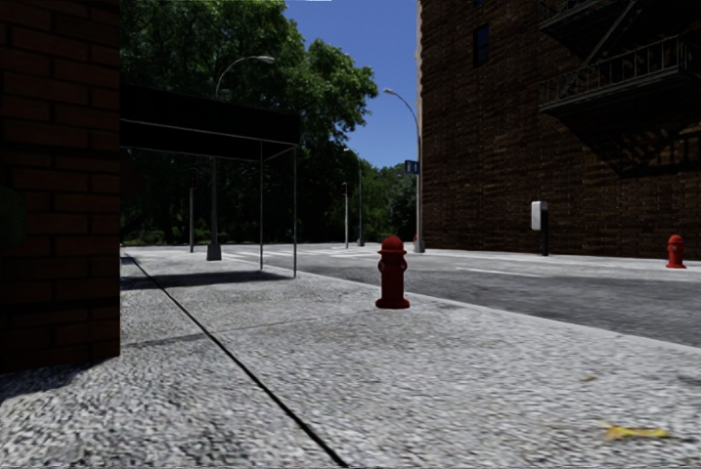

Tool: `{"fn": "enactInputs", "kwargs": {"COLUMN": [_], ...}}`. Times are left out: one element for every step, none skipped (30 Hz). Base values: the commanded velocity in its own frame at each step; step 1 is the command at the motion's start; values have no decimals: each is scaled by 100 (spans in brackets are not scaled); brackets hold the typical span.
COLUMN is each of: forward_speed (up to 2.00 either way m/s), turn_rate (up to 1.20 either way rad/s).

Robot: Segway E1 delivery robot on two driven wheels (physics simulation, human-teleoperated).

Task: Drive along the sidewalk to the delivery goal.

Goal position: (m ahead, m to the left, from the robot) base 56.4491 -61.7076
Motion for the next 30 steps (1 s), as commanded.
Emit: {"fn": "enactInputs", "kwargs": {"forward_speed": [200,200,200,200,200,200,200,200,200,200,200,200,200,200,200,200,200,200,200,200,200,200,200,200,200,200,200,200,200,200], "turn_rate": [37,39,39,39,39,39,39,39,39,39,39,39,39,39,39,39,39,39,39,39,39,39,39,39,39,39,39,39,39,39]}}
